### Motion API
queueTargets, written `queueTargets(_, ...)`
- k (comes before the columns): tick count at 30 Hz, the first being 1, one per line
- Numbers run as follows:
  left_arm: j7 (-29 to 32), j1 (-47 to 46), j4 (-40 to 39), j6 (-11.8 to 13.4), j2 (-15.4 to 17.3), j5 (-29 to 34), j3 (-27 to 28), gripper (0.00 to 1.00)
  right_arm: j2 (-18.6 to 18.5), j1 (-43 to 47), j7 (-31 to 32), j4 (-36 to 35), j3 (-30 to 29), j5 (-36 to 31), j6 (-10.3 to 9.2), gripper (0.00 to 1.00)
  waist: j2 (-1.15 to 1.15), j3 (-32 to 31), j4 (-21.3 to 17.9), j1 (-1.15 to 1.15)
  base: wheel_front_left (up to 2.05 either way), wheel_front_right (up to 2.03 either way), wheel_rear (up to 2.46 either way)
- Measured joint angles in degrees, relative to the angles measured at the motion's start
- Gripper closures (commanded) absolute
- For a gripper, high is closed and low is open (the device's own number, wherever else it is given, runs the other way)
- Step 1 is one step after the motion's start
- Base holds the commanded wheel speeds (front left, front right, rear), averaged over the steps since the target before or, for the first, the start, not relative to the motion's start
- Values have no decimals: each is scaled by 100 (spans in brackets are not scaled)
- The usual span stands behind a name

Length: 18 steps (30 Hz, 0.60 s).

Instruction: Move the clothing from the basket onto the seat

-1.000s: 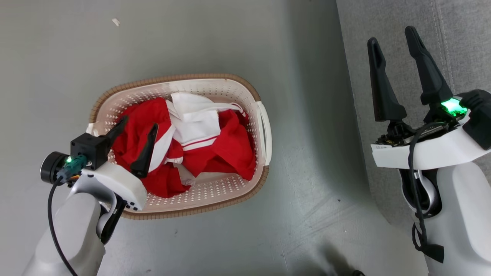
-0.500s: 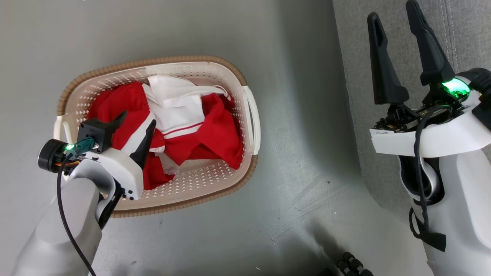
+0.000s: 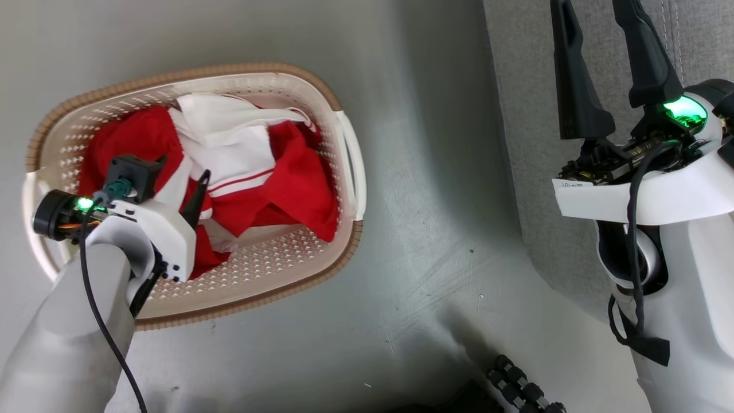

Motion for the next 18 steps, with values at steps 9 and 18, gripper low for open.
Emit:
queueTargets(9, 241, -293, 453, 142, 88, 20, 111, 0, 1, -91, 0, -22, 89, 151, 0, 0, 0, 228, -216, 0, 0, 0, 0)
queueTargets(18, 655, -510, 931, 294, 70, 116, -4, 0, 2, -213, 0, -62, 149, 260, 0, 0, 0, 386, -395, 0, 0, 0, 0)
